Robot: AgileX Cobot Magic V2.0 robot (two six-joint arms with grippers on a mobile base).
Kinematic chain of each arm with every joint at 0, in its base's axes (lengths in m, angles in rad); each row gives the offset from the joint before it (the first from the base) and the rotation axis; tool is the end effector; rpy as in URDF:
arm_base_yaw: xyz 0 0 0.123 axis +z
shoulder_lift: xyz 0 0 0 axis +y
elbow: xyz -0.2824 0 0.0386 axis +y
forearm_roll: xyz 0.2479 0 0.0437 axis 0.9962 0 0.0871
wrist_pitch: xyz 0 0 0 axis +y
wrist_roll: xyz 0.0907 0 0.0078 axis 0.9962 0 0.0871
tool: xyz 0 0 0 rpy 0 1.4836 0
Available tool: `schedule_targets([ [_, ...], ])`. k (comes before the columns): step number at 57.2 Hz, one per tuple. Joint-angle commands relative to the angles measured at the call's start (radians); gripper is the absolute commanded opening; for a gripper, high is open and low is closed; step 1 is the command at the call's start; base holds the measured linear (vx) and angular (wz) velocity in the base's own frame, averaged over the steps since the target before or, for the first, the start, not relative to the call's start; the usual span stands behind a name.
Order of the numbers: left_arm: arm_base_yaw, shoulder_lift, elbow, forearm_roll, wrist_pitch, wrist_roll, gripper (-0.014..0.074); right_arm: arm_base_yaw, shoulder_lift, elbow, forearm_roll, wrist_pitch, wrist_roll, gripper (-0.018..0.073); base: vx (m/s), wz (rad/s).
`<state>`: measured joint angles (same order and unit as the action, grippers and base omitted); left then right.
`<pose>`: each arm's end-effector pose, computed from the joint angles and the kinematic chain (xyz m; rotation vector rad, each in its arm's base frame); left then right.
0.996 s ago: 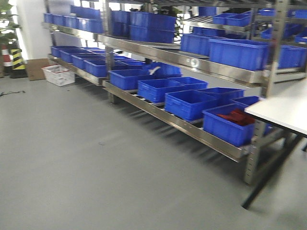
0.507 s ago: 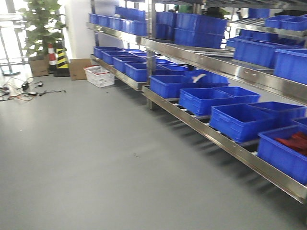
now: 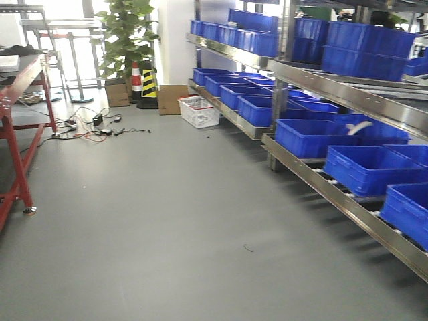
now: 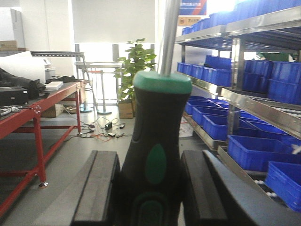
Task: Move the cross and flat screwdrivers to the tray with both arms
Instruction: 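Drive the base past the blue-bin shelves to the grey tray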
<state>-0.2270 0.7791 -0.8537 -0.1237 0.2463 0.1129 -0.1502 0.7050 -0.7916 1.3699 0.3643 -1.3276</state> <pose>0.1561 -0.0389 0.4033 0.2047 1.6447 -0.2029 0.1412 0.0109 0.4087 -0.1579 1.4728 0.1640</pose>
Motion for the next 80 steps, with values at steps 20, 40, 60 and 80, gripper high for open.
schedule_targets([
  [20,-0.006,-0.009,-0.031,-0.009,-0.097,-0.004,0.0,-0.003,0.001,-0.033,0.035,-0.018,-0.008,-0.0008,0.55,0.16],
  [40,-0.006,-0.009,-0.031,-0.009,-0.097,-0.004,0.0,-0.003,0.001,-0.033,0.035,-0.018,-0.008,-0.0008,0.55,-0.04],
  [60,-0.006,-0.009,-0.031,-0.009,-0.096,-0.004,0.0002,-0.003,0.001,-0.033,0.035,-0.018,-0.008,-0.0008,0.57,-0.05],
  [80,-0.006,-0.009,-0.031,-0.009,-0.096,-0.004,0.0002,-0.003,0.001,-0.033,0.035,-0.018,-0.008,-0.0008,0.55,-0.18],
])
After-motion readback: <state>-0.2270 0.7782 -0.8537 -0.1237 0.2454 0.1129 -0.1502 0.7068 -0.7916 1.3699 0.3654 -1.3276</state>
